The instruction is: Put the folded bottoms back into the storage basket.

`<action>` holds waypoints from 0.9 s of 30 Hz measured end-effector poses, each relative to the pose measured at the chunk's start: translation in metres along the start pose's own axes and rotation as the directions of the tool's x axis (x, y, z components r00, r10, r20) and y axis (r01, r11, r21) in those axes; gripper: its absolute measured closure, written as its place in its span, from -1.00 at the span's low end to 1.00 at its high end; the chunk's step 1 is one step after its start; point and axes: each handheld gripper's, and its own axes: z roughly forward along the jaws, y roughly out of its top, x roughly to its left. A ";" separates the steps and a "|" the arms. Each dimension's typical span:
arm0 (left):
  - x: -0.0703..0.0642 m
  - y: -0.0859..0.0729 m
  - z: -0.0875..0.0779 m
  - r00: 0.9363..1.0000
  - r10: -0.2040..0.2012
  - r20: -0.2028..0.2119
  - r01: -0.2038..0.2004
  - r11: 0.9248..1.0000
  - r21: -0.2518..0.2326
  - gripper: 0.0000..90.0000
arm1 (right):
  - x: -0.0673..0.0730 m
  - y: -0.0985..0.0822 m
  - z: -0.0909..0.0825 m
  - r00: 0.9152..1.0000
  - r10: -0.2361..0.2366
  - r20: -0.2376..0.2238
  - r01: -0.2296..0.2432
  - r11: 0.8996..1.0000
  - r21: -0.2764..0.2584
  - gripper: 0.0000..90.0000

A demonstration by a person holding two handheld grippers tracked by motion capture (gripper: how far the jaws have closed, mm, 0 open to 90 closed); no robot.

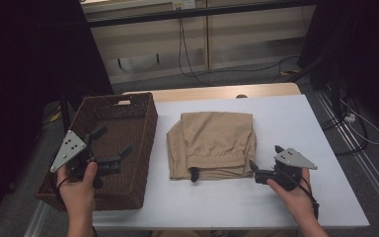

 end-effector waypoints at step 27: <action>0.002 -0.001 0.000 1.000 -0.003 -0.007 0.003 1.000 0.002 -0.95 | 0.015 0.013 0.047 1.000 0.002 -0.020 0.001 0.993 0.119 -0.87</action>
